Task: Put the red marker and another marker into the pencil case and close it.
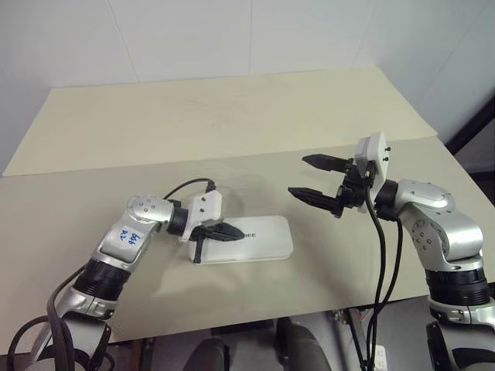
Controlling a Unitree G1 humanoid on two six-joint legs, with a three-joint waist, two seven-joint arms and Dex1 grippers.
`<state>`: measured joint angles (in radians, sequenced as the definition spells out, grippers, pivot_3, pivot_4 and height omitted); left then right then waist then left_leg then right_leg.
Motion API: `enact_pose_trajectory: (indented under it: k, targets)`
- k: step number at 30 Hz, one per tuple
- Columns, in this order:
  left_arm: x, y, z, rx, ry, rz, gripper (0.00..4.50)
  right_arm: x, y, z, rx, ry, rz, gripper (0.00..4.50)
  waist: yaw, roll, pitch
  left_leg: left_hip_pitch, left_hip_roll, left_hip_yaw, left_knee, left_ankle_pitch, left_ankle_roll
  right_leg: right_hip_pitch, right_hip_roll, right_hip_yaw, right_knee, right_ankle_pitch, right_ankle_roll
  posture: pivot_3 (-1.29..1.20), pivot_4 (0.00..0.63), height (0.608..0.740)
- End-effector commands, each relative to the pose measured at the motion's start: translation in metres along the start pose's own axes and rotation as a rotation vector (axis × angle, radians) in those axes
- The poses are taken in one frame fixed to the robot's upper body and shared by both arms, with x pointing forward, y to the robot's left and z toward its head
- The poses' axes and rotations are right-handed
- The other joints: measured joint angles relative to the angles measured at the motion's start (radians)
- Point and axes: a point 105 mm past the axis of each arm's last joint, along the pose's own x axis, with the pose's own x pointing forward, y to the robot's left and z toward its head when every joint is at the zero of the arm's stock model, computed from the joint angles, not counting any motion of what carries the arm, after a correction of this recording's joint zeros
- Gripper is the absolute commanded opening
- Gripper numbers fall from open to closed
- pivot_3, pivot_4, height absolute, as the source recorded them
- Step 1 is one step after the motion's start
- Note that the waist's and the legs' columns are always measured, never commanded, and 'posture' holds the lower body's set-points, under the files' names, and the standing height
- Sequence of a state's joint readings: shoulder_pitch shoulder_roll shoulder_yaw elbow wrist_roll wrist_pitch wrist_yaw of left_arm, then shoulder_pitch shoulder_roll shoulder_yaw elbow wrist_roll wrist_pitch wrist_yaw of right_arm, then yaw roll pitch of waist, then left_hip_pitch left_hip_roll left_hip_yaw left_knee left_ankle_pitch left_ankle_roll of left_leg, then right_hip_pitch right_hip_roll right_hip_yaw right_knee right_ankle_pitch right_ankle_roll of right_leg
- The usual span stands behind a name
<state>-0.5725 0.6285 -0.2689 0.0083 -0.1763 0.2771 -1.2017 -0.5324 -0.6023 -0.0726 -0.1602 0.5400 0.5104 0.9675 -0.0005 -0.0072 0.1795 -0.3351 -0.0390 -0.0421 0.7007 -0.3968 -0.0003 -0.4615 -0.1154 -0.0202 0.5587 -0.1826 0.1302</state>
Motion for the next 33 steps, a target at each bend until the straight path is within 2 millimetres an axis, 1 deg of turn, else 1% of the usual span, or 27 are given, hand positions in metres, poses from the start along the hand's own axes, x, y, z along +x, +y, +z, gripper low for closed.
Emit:
enact_pose_trajectory:
  k: [1,4,7,12,16,19,21,22,23,26,27,30,33]
  targets:
    - [0.002,-0.004,-0.005,0.018,0.06,-0.008,0.0,0.001,0.005,0.011,-0.027,-0.034,0.012,4.47,0.0,0.0,0.0,0.0,0.0,0.0,0.0,0.0,0.0,0.0,0.0,0.0,0.0,0.0,0.0,0.0,0.15,0.74]
    - [0.003,-0.003,-0.007,0.012,0.075,0.022,0.0,0.002,0.005,0.011,-0.021,-0.036,0.012,4.47,0.0,0.0,0.0,0.0,0.0,0.0,0.0,0.0,0.0,0.0,0.0,0.0,0.0,0.0,0.0,0.0,0.15,0.74]
    - [0.001,0.001,0.003,-0.021,0.014,0.087,0.0,0.004,0.005,0.011,-0.018,-0.038,0.012,4.47,0.001,0.0,0.0,0.0,0.0,0.0,0.0,0.0,0.0,0.0,0.0,0.0,0.0,0.0,0.0,0.0,0.15,0.74]
    - [-0.016,0.008,0.021,-0.066,-0.11,0.179,0.0,0.007,0.006,0.008,-0.012,-0.041,0.02,4.47,-0.001,0.0,0.0,0.0,0.0,-0.001,0.001,0.0,0.0,0.0,0.0,0.001,0.001,0.0,0.0,0.0,0.15,0.74]
    - [-0.03,0.01,0.029,-0.072,-0.16,0.225,0.0,0.01,0.006,0.007,-0.01,-0.043,0.029,4.47,-0.001,0.0,0.0,0.0,0.0,-0.001,0.0,0.0,0.0,0.0,0.0,0.001,0.0,0.0,0.0,0.0,0.15,0.74]
    - [-0.042,0.011,0.037,-0.071,-0.203,0.255,0.0,0.011,0.005,0.005,-0.011,-0.039,0.036,4.47,-0.001,0.0,0.0,0.0,0.0,-0.001,0.0,0.0,0.0,0.0,0.0,0.001,0.0,0.0,0.0,0.0,0.15,0.74]
    - [-0.057,0.011,0.04,-0.077,-0.223,0.29,0.0,0.011,0.006,0.003,-0.016,-0.03,0.046,4.47,-0.001,0.0,0.0,0.0,0.0,-0.001,0.0,0.0,0.0,0.0,0.0,0.0,0.0,0.0,0.0,0.0,0.15,0.74]
    - [-0.068,0.01,0.039,-0.078,-0.224,0.322,0.0,0.01,0.006,0.001,-0.029,-0.016,0.052,4.47,-0.002,0.0,0.0,0.0,0.0,-0.001,0.0,0.0,0.0,0.0,0.0,0.0,0.0,0.0,0.0,0.0,0.15,0.74]
    - [-0.076,0.009,0.039,-0.078,-0.224,0.343,0.0,0.008,0.005,-0.001,-0.038,-0.005,0.057,4.47,-0.004,0.0,0.0,0.0,0.0,-0.001,0.0,0.0,0.0,0.0,0.0,0.001,0.0,0.0,0.0,0.0,0.15,0.74]
    - [-0.095,0.003,0.033,-0.099,-0.204,0.401,0.0,0.002,0.002,-0.007,-0.069,0.026,0.057,4.47,-0.004,0.0,0.0,0.0,0.0,-0.001,0.0,0.0,0.0,-0.001,0.0,0.001,0.0,0.0,0.0,0.0,0.15,0.74]
    - [-0.101,0.001,0.031,-0.099,-0.196,0.429,0.4,0.0,0.001,-0.008,-0.078,0.035,0.058,4.5,-0.004,0.0,0.0,0.0,0.0,-0.001,0.0,0.0,0.0,-0.001,0.0,0.001,0.0,0.0,0.0,0.0,0.15,0.74]
    - [-0.115,-0.004,0.028,-0.107,-0.187,0.491,1.19,-0.006,-0.003,-0.009,-0.096,0.047,0.052,4.5,-0.002,0.0,0.0,0.0,0.0,-0.001,-0.001,0.0,0.0,-0.001,0.0,0.001,0.0,0.0,0.0,0.0,0.15,0.74]
    - [-0.128,-0.012,0.023,-0.12,-0.183,0.56,2.24,-0.01,-0.006,-0.008,-0.115,0.052,0.052,4.5,-0.001,0.0,0.0,0.0,0.001,-0.001,-0.001,0.0,0.0,0.0,0.0,0.0,0.0,0.0,0.0,0.0,0.15,0.74]
